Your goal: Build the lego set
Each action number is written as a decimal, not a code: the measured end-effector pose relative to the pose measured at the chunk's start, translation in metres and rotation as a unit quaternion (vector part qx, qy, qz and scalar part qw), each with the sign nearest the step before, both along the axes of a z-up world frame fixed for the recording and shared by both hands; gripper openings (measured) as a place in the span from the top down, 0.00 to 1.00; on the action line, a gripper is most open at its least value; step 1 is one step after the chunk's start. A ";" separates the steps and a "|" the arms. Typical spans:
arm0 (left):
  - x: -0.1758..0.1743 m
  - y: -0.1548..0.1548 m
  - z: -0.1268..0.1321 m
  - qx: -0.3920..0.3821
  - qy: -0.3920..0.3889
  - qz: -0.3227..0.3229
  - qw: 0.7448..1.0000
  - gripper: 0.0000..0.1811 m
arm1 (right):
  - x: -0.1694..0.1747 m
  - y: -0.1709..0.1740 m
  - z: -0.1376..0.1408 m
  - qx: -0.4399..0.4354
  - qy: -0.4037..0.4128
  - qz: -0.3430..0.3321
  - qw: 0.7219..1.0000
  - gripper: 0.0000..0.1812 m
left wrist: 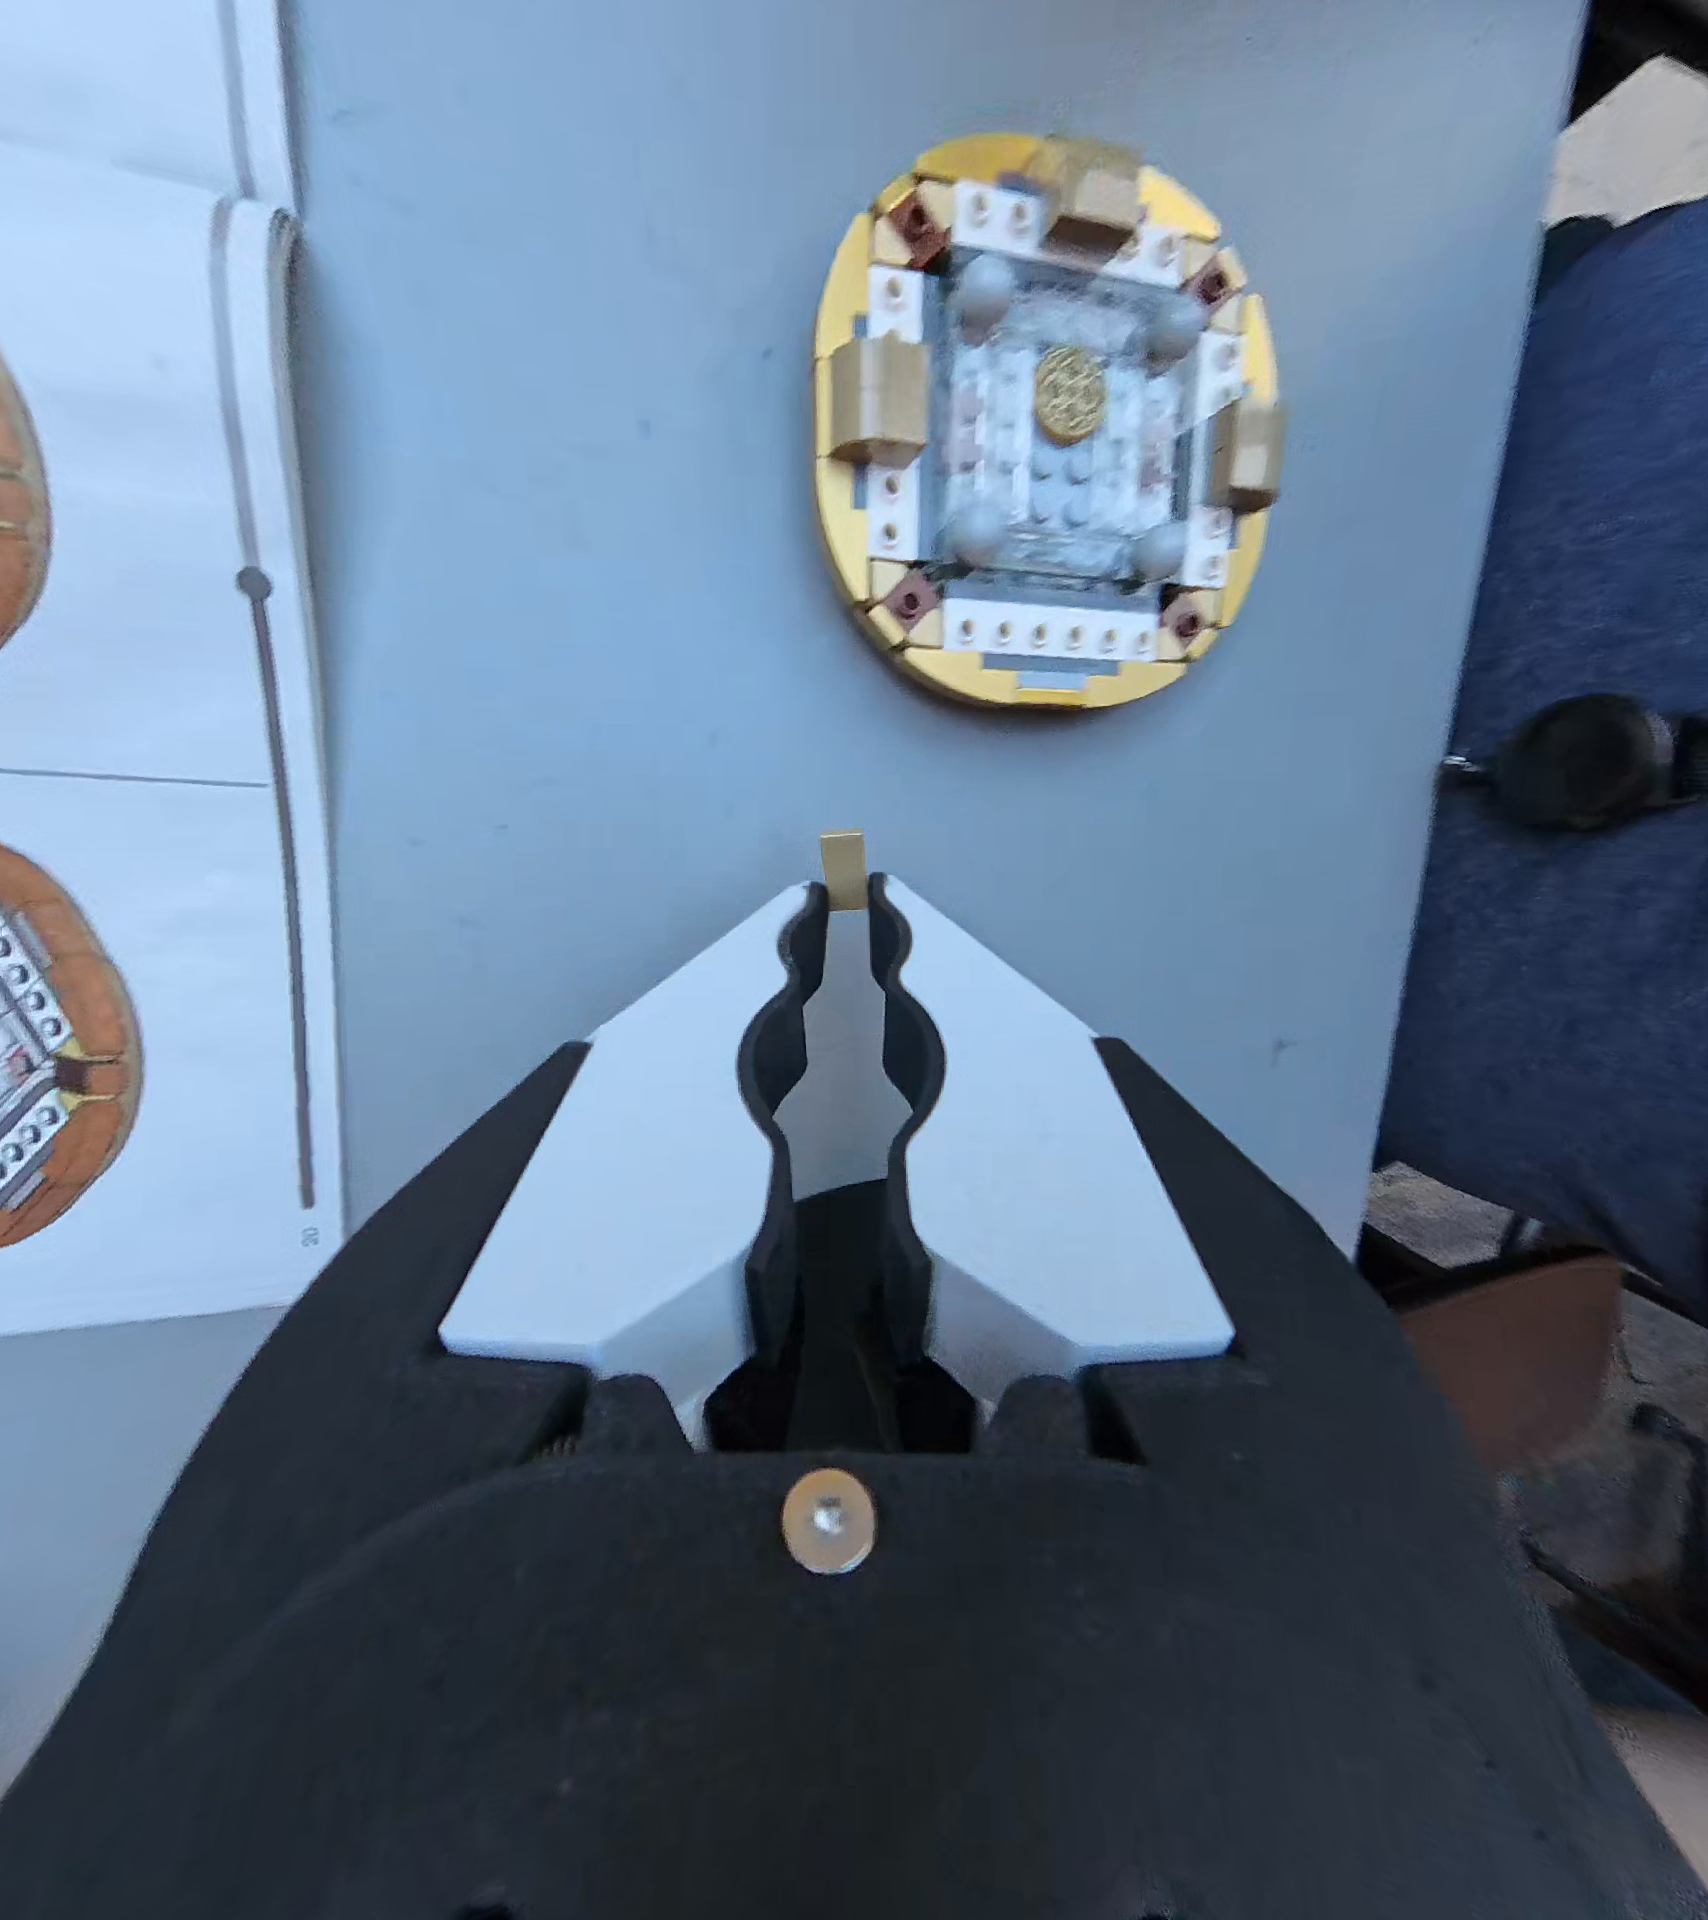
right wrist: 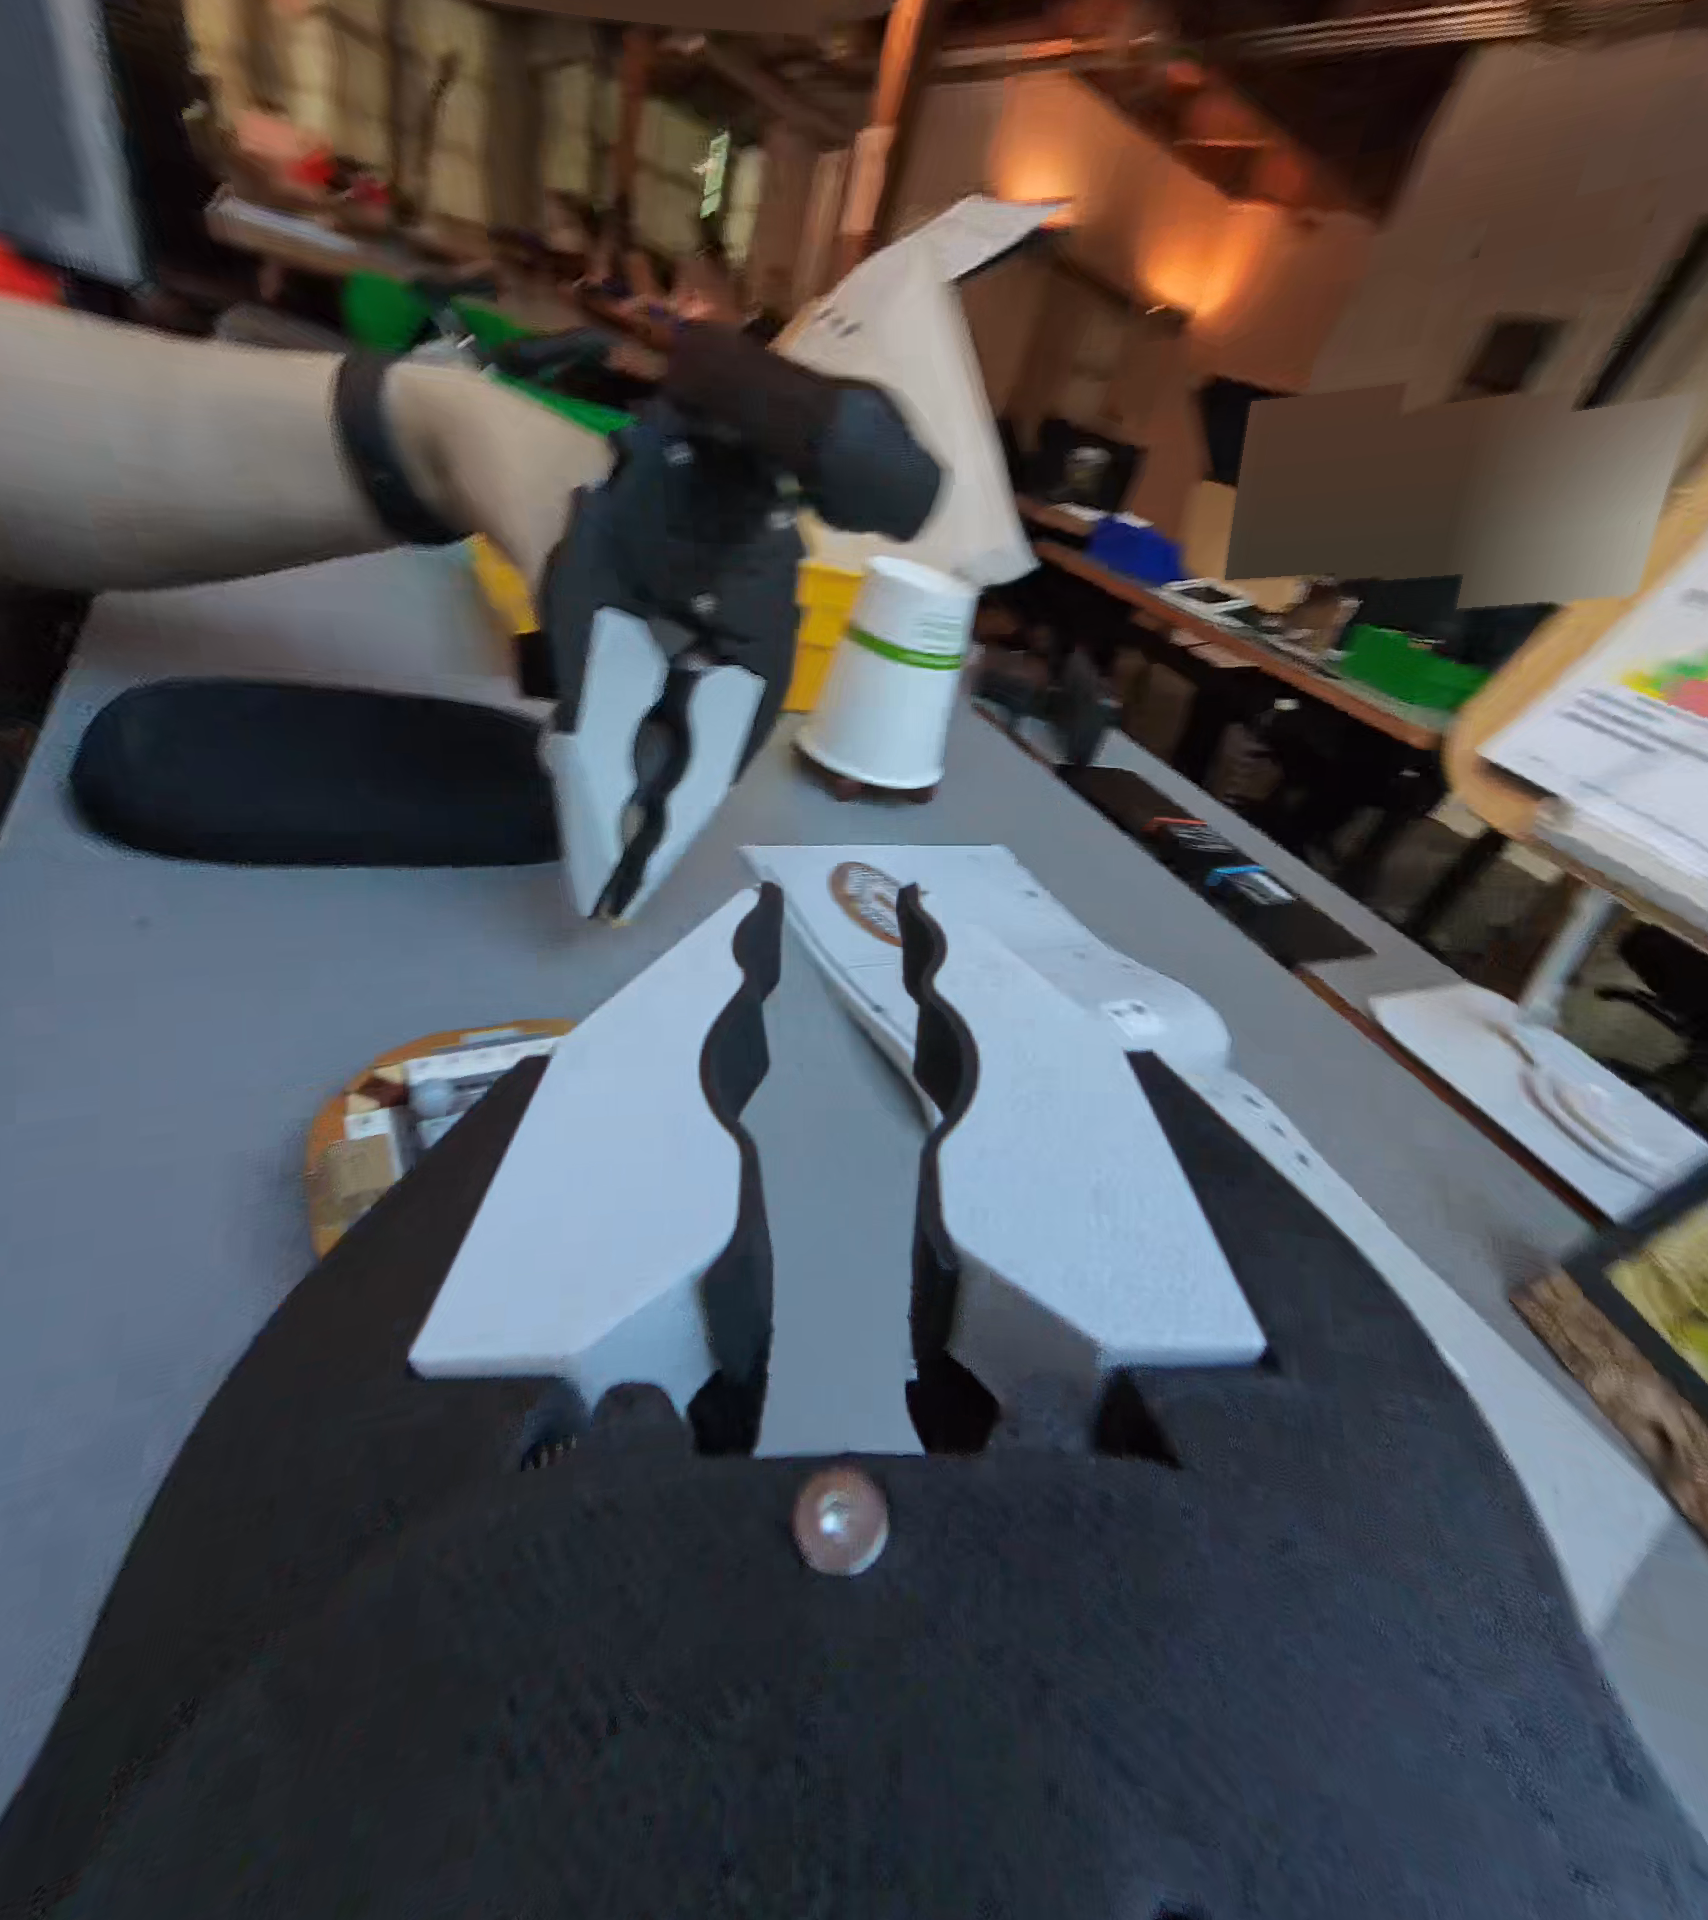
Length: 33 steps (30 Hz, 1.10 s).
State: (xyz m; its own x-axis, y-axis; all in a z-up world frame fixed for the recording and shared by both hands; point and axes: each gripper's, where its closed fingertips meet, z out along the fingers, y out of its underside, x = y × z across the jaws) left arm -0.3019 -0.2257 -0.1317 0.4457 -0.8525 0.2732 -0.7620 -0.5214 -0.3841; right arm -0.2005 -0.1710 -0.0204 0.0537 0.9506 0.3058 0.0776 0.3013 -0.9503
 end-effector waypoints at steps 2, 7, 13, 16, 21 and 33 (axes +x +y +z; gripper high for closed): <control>0.005 -0.005 0.009 -0.015 -0.016 -0.013 1.000 0.97 | -0.031 -0.032 -0.008 0.065 -0.063 0.066 0.994 0.90; 0.018 -0.026 0.031 -0.061 -0.055 -0.059 0.995 0.97 | -0.072 -0.075 -0.035 0.181 -0.165 0.179 0.953 0.90; 0.023 -0.042 0.046 -0.081 -0.081 -0.088 0.989 0.97 | -0.083 -0.089 -0.052 0.227 -0.190 0.210 0.932 0.91; 0.027 -0.044 0.049 -0.094 -0.097 -0.095 0.986 0.97 | -0.084 -0.093 -0.057 0.231 -0.197 0.213 0.929 0.94; 0.031 -0.046 0.053 -0.109 -0.121 -0.097 0.982 0.97 | -0.081 -0.094 -0.054 0.207 -0.190 0.217 0.935 0.98; -0.003 -0.033 0.064 -0.001 -0.137 -0.015 0.990 0.85 | 0.012 0.036 -0.097 -0.450 -0.339 0.047 0.825 0.99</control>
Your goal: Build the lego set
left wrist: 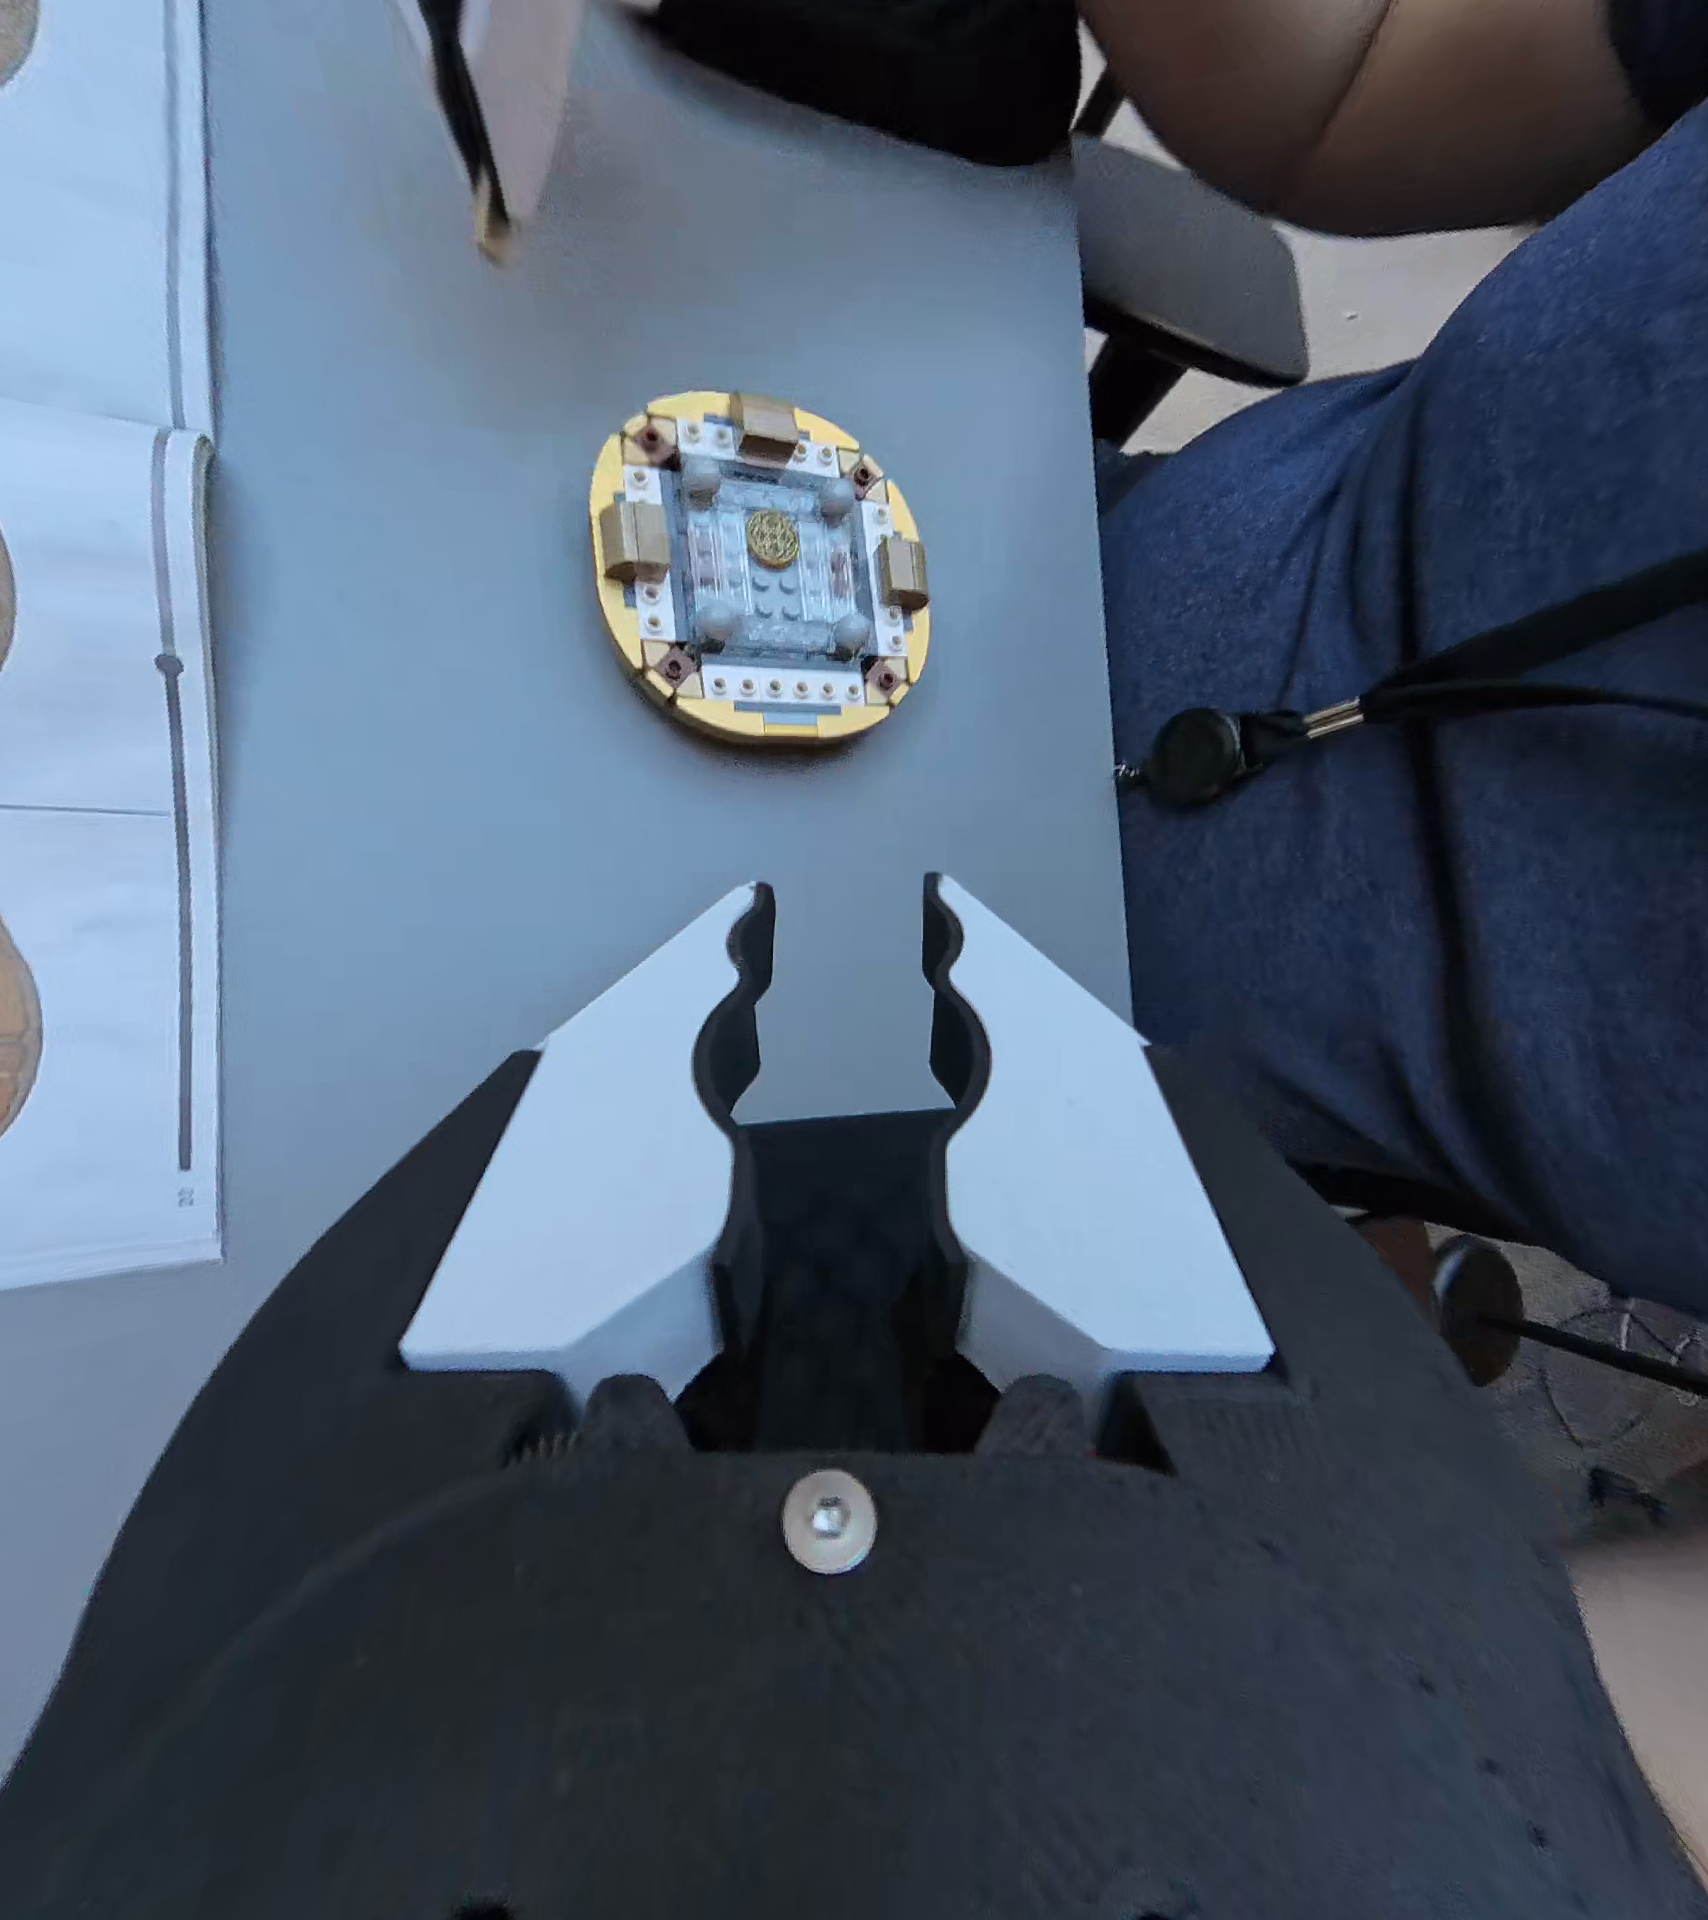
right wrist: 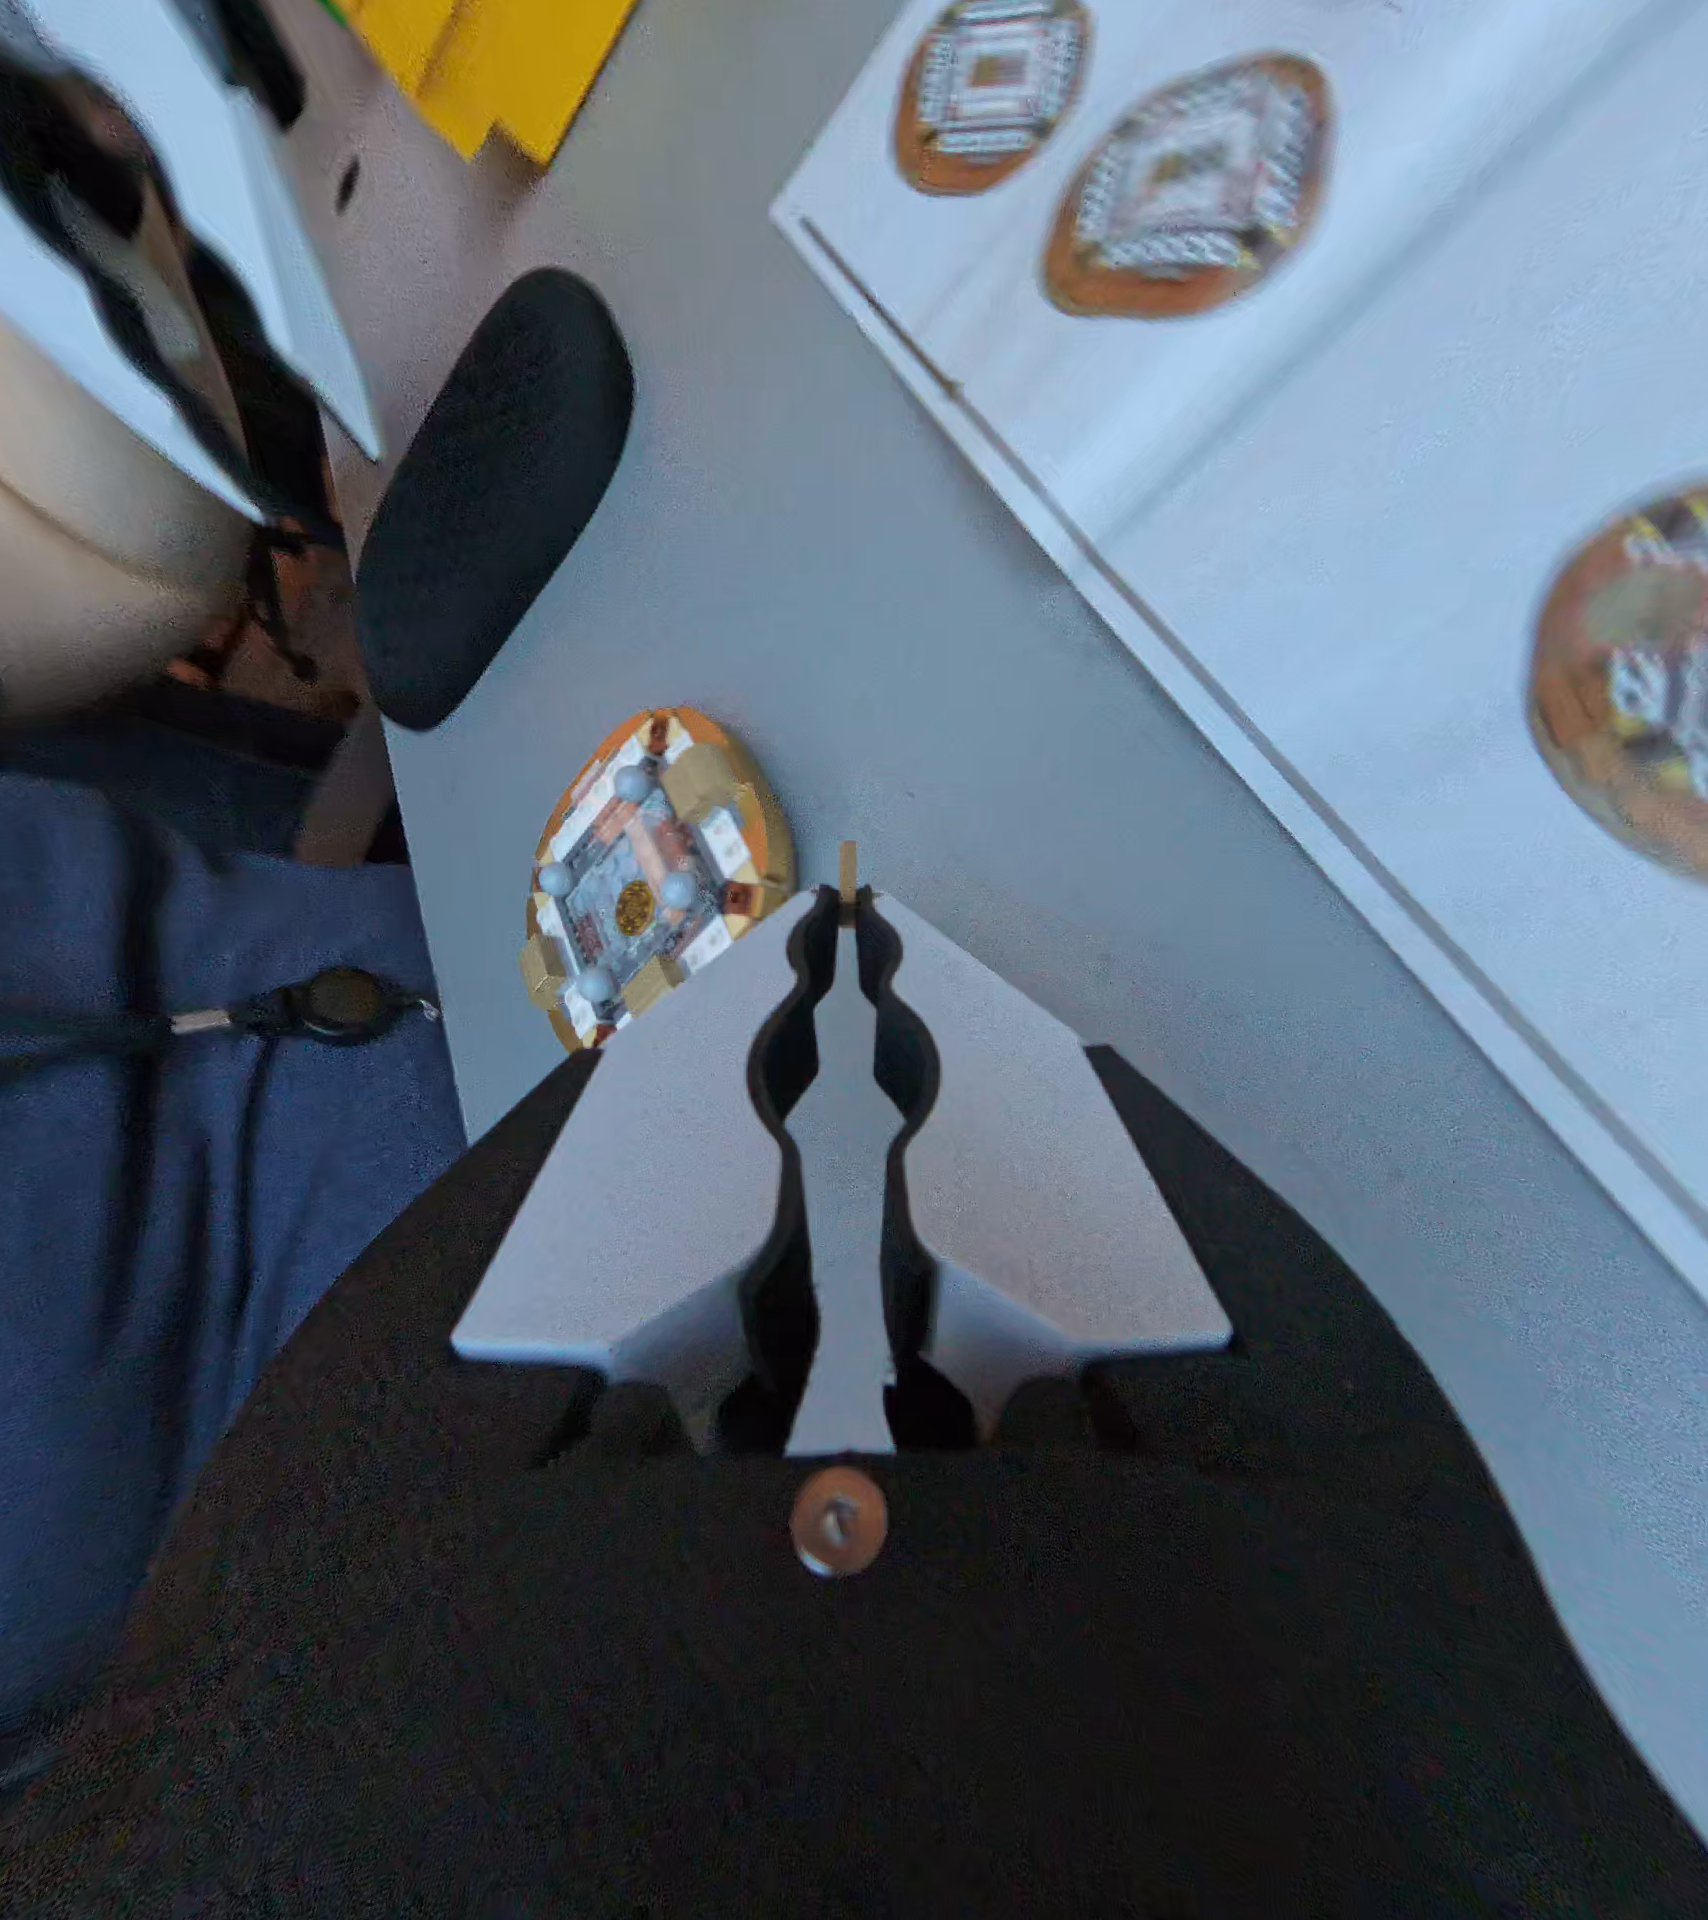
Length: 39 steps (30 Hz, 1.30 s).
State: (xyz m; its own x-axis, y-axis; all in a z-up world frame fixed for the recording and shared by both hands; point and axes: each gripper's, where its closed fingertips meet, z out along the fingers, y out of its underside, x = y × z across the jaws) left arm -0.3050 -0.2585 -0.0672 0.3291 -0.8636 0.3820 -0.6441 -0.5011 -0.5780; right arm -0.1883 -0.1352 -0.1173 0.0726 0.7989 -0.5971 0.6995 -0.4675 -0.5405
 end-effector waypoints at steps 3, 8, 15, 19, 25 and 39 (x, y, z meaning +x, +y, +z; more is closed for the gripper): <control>-0.007 -0.009 -0.008 0.005 0.016 0.003 1.000 0.86 | 0.021 0.016 -0.021 -0.048 -0.056 -0.043 0.996 0.99; -0.010 -0.019 -0.012 -0.010 -0.002 0.013 1.000 0.86 | 0.027 0.013 -0.035 -0.073 -0.099 -0.051 0.991 0.99; -0.014 -0.033 -0.013 -0.021 -0.044 0.035 0.998 0.86 | 0.032 0.039 -0.026 0.118 -0.082 -0.044 0.989 0.80; -0.028 -0.037 -0.008 -0.005 -0.065 0.072 0.995 0.87 | 0.043 0.050 -0.008 0.233 -0.027 -0.057 0.970 0.80; -0.091 -0.006 0.040 0.148 -0.102 0.217 0.960 0.86 | 0.049 0.064 0.057 0.400 0.203 -0.180 0.875 0.77; -0.203 0.033 0.193 0.511 -0.050 0.329 0.793 0.67 | 0.077 0.100 0.072 0.602 0.138 -0.268 0.739 0.78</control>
State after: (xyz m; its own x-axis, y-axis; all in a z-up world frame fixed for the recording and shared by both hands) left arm -0.5079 -0.2257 0.1263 0.8488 -0.3930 -0.3536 -0.3627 0.0537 -0.9304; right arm -0.1116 -0.0350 -0.0457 0.5790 0.6638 0.4734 0.3739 0.2998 -0.8777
